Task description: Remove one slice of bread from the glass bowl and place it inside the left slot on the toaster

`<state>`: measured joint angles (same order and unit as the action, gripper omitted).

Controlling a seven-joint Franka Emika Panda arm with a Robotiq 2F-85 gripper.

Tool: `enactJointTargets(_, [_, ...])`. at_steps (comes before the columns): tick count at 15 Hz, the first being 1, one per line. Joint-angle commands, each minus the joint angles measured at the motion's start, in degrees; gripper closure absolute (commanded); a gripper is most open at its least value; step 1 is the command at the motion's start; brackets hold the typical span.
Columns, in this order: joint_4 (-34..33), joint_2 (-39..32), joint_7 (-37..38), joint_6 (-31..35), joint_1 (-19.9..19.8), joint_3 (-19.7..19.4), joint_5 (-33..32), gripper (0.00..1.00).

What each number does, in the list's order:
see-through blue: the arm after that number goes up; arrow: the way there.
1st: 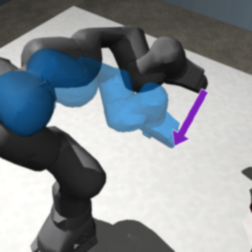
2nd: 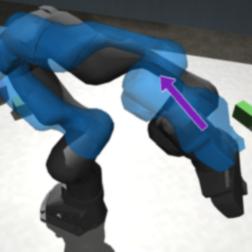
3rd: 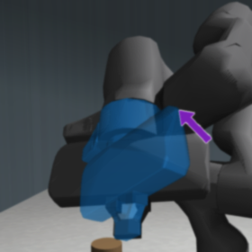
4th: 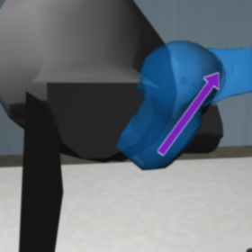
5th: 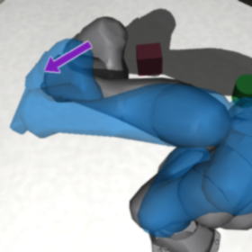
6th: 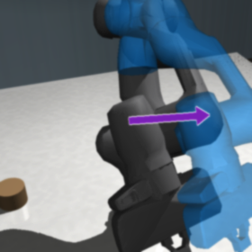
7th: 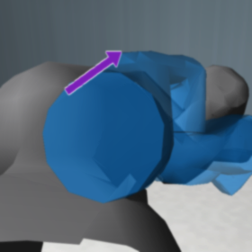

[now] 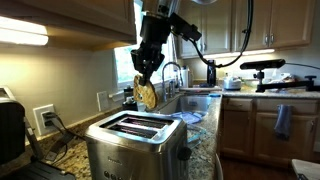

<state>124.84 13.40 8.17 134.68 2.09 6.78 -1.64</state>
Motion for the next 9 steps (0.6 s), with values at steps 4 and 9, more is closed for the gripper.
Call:
enactJointTargets(4, [0.1,0.5,-1.0,-2.2,1.3,-0.5,1.1,0.92])
enactJointTargets(9, [-0.4,0.4,-4.1,-3.9,2.5,-0.9,4.2,0.92])
